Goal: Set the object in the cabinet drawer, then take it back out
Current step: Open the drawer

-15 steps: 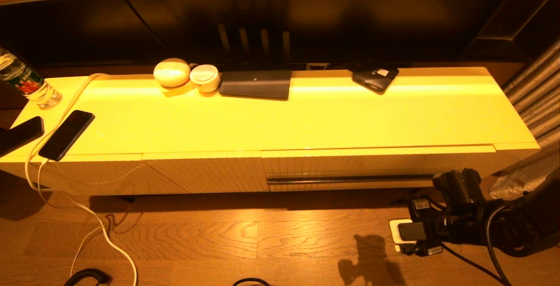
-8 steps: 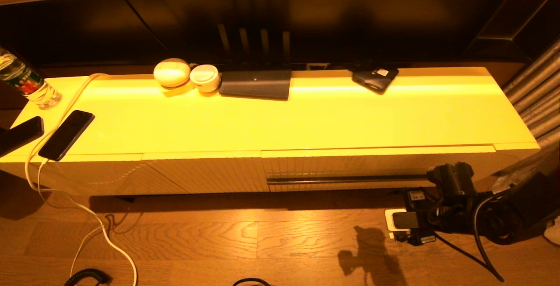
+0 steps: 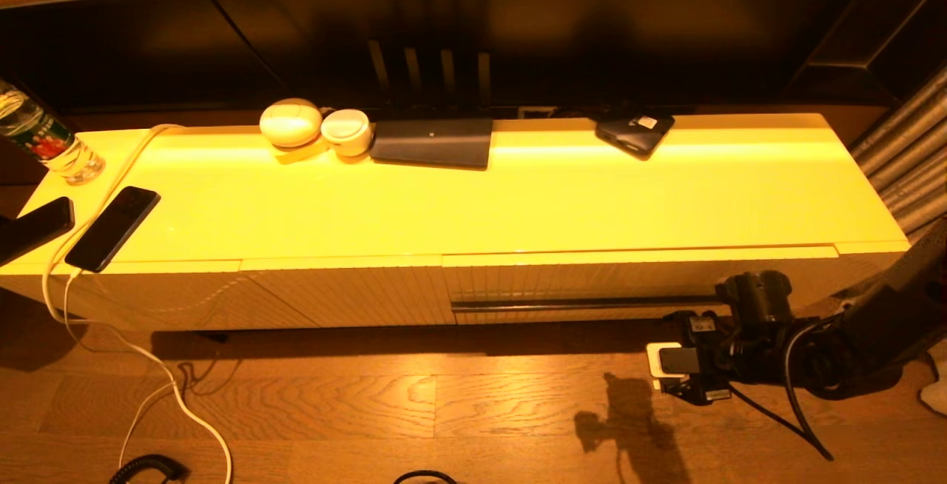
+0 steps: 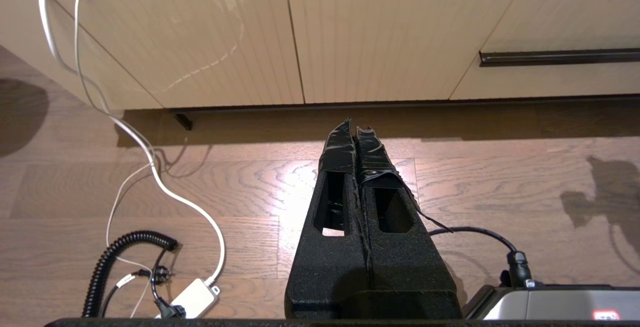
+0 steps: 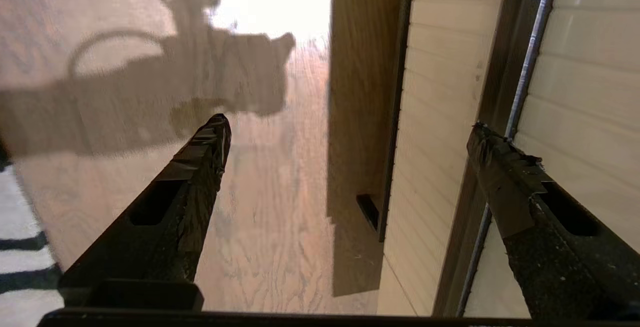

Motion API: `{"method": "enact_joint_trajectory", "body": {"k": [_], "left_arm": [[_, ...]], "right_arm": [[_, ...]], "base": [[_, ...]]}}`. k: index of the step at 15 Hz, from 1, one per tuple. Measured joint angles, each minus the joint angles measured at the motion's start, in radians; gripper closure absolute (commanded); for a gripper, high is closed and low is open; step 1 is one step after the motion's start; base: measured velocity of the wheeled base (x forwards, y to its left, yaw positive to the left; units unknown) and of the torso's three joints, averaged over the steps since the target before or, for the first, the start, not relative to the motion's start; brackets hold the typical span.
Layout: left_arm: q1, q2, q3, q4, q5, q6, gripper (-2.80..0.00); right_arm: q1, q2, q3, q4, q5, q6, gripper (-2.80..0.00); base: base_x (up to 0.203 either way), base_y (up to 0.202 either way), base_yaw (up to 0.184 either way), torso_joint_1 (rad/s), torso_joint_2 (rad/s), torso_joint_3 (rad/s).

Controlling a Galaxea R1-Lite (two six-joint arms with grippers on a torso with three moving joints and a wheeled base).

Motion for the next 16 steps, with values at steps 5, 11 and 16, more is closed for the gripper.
{"method": "enact_joint_trajectory", "body": {"k": [5,11,16], "left_arm": [[0.000,0.000,0.000,0.000,0.000,0.000,0.00],[0.000,0.000,0.000,0.000,0.000,0.000,0.00],[0.000,0.000,0.000,0.000,0.001,0.000,0.00]], "right_arm": [[-0.008,0.040,-0.061,0.000,-0.020,0.005,-2.80],[-0.011,0.081,-0.128,-0.003,-0.030,0.026,-2.80],[-0.015,0.111,-0.171,-0.006,-0.039,0.030,-2.80]], "base": [[0.000,0.000,0.000,0.000,0.00,0.000],[0.000,0.000,0.000,0.000,0.00,0.000],[0.000,0.000,0.000,0.000,0.00,0.000]]}}
